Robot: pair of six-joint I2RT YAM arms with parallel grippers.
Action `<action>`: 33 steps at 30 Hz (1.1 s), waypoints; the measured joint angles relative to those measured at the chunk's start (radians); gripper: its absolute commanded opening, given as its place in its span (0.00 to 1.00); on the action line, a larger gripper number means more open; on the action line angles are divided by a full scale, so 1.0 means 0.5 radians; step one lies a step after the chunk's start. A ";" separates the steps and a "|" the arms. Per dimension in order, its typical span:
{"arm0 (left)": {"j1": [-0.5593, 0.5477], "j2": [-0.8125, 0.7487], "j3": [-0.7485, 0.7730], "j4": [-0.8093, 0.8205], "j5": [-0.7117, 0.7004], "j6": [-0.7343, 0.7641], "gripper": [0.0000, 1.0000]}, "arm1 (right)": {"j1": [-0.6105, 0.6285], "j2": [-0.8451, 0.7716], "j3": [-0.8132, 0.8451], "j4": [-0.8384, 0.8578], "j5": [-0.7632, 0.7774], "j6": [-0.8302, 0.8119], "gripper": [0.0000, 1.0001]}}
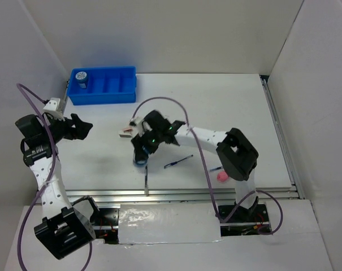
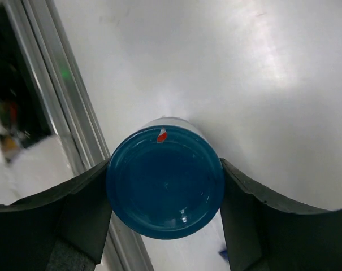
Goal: Sort the stationery into containers
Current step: Pick up the stationery from the corner of the board.
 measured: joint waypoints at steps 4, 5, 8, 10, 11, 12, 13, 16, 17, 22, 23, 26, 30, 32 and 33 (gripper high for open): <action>-0.062 -0.037 -0.078 0.113 0.021 -0.067 0.94 | -0.448 -0.068 0.053 0.074 -0.369 0.349 0.00; -0.101 -0.036 -0.081 0.124 0.023 -0.101 0.94 | -0.558 -0.102 0.040 0.130 -0.457 0.470 0.00; -0.290 -0.024 -0.079 0.159 0.024 -0.144 0.95 | -0.855 -0.235 -0.098 0.426 -0.711 0.851 0.00; -0.509 -0.017 -0.078 0.175 0.012 -0.166 0.97 | -0.980 -0.299 -0.182 0.626 -0.854 1.087 0.00; -0.613 -0.015 -0.077 0.185 0.009 -0.177 0.97 | -1.020 -0.322 -0.220 0.723 -0.910 1.198 0.00; -0.758 -0.013 -0.077 0.199 -0.012 -0.208 0.99 | -1.051 -0.341 -0.256 0.814 -0.966 1.313 0.00; -0.880 -0.009 -0.074 0.218 -0.031 -0.224 0.99 | -1.071 -0.356 -0.285 0.889 -1.012 1.414 0.00; -1.254 0.021 -0.057 0.250 -0.142 -0.288 0.99 | -1.083 -0.384 -0.354 1.091 -1.119 1.661 0.00; -1.368 0.039 -0.041 0.256 -0.188 -0.307 0.99 | -1.079 -0.393 -0.378 1.164 -1.154 1.741 0.00; -1.679 0.137 0.071 0.261 -0.468 -0.312 0.99 | -1.055 -0.438 -0.471 1.365 -1.257 1.954 0.00; -1.691 0.156 0.104 0.256 -0.517 -0.311 0.99 | -1.055 -0.450 -0.488 1.364 -1.259 1.958 0.00; -1.739 0.224 0.231 0.219 -0.631 -0.311 0.99 | -1.050 -0.501 -0.536 1.332 -1.243 1.942 0.00; -1.884 0.318 0.376 0.164 -0.735 -0.296 0.99 | -1.038 -0.524 -0.542 1.322 -1.218 1.925 0.00; -1.958 0.378 0.439 0.106 -0.780 -0.257 0.99 | -1.028 -0.526 -0.542 1.316 -1.205 1.907 0.00; -1.987 0.419 0.484 0.068 -0.798 -0.239 0.99 | -1.019 -0.526 -0.542 1.307 -1.199 1.897 0.00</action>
